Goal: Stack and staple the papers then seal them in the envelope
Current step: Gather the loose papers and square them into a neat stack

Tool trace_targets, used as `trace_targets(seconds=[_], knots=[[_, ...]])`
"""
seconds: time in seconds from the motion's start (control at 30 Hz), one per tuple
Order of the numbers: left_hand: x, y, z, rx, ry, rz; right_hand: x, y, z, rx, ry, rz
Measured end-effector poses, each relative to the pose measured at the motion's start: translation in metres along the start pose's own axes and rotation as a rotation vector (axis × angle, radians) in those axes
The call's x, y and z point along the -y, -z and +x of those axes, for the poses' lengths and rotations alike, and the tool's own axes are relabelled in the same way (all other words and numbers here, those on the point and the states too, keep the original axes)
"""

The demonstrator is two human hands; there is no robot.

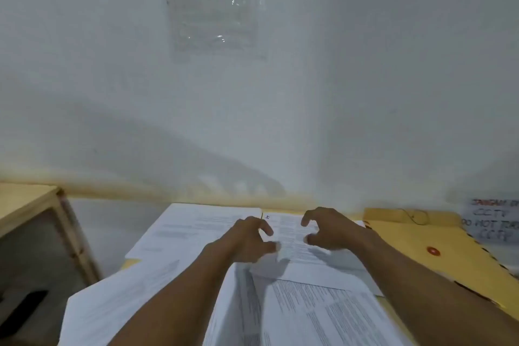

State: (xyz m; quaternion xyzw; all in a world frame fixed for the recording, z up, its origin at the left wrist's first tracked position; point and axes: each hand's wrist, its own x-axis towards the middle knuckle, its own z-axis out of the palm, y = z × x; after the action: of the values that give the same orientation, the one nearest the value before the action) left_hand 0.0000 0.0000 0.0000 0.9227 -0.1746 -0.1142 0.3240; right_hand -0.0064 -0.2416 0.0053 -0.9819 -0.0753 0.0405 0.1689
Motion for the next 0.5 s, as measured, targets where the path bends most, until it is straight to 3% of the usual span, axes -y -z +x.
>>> trace_targets(seconds=[0.33,0.5], knots=[[0.017,-0.016,0.037,0.198,0.182,-0.030,-0.054,-0.002,0.047,0.145,-0.085,0.037],[0.013,-0.012,0.048,0.239,0.235,0.016,-0.059,0.002,0.066,0.128,-0.048,0.046]])
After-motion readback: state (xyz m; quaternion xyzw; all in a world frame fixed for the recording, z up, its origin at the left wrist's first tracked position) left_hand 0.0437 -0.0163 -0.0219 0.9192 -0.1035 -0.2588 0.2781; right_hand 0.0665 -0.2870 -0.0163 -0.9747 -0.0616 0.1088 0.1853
